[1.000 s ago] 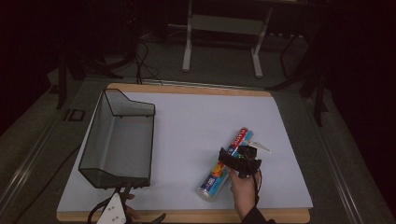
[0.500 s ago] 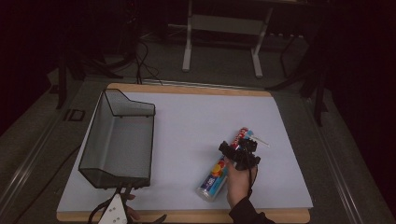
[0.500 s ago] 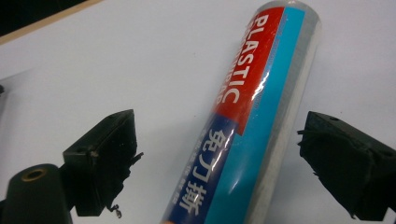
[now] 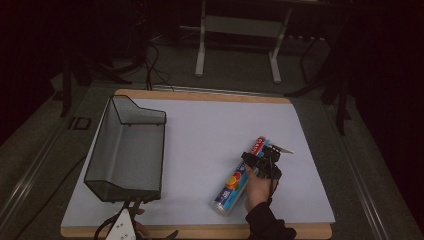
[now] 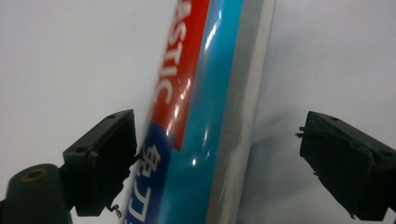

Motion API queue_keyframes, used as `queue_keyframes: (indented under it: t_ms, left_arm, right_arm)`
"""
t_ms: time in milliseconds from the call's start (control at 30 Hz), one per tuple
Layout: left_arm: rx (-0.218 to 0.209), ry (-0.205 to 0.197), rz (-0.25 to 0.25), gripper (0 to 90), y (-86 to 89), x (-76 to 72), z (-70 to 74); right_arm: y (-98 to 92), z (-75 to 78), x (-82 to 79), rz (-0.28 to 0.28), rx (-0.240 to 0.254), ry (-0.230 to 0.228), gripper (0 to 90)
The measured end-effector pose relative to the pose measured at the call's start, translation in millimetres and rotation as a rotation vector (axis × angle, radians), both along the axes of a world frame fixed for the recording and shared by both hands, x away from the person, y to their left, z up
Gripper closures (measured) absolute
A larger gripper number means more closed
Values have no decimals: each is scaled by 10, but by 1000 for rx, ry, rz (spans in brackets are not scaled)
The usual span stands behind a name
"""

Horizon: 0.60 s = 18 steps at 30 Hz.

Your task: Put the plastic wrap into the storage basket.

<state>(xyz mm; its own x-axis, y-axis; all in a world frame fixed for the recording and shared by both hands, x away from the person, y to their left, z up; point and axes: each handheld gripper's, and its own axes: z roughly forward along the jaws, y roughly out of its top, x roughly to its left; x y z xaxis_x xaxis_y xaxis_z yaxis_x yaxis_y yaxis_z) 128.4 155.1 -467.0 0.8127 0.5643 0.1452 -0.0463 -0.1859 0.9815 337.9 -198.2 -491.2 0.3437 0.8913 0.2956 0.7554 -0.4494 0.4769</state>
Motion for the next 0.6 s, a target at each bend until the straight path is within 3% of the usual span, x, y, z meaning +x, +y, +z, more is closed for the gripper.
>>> queue_keyframes:
  t_ms: [133, 367, 600]
  left_arm:
    - [-1, 0, 0, 23, -2, -5, 0]
    - [9, 4, -2, 23, -13, -4, -7]
    - [18, 7, -3, 23, -22, 0, -13]
  right_arm:
    - [31, -28, -5, 14, 39, 33, 108]
    - [116, -168, -16, 69, 182, 128, 113]
    - [130, -181, -43, 112, 142, 104, 245]
